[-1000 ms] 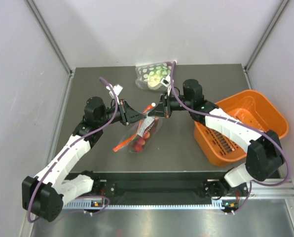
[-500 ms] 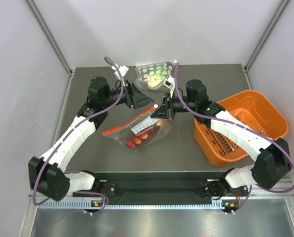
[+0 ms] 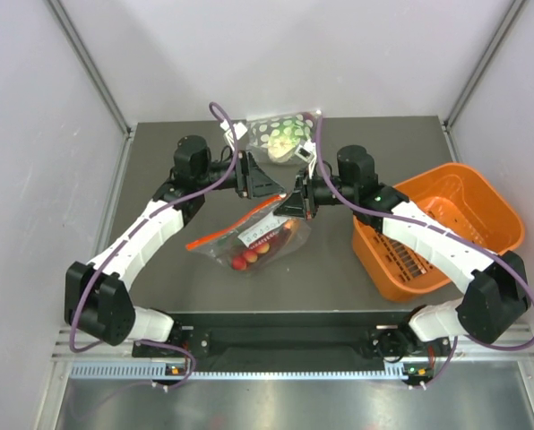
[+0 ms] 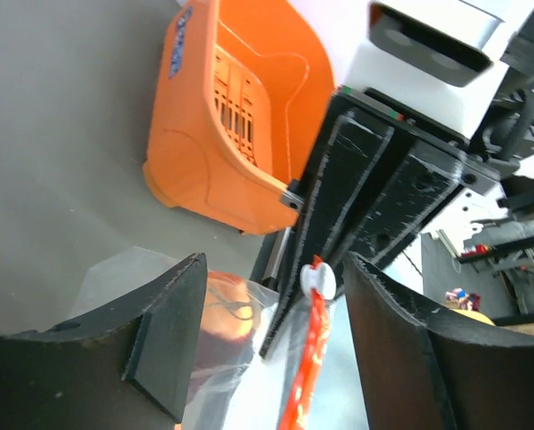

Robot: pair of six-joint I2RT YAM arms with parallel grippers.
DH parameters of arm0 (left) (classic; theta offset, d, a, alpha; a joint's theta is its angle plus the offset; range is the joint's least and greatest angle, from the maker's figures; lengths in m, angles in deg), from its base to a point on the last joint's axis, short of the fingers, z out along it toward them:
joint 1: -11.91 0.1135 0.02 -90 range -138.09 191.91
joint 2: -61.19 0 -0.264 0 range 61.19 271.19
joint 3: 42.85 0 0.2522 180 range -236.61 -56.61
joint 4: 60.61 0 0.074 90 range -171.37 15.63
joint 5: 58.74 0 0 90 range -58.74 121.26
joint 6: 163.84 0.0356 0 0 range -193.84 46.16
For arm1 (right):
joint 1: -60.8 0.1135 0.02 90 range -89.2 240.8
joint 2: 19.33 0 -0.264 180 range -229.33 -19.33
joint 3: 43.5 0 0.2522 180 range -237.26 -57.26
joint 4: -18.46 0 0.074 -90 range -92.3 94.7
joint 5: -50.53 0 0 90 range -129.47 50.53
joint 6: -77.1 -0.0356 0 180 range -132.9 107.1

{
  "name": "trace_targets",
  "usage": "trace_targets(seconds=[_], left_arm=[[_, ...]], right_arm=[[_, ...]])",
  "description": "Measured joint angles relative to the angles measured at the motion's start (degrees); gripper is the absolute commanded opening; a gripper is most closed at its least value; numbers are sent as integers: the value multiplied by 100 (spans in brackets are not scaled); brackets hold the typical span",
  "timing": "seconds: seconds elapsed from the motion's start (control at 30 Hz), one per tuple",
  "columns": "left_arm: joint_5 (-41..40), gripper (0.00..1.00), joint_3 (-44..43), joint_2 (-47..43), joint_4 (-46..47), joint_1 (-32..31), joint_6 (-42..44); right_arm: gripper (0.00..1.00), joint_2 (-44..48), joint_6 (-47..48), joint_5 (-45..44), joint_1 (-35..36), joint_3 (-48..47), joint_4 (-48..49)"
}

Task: Open the zip-top bag and remove the fake food

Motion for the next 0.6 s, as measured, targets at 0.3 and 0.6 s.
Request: trace_targets(seconds=[0.3, 0.6], left_arm=[[343, 56, 149, -229, 127, 0, -175], [494, 52, 184, -245, 125, 0, -236]], right_arm=[[0, -9, 0, -26, 0, -7, 0], [0, -79, 0, -55, 0, -74, -2]])
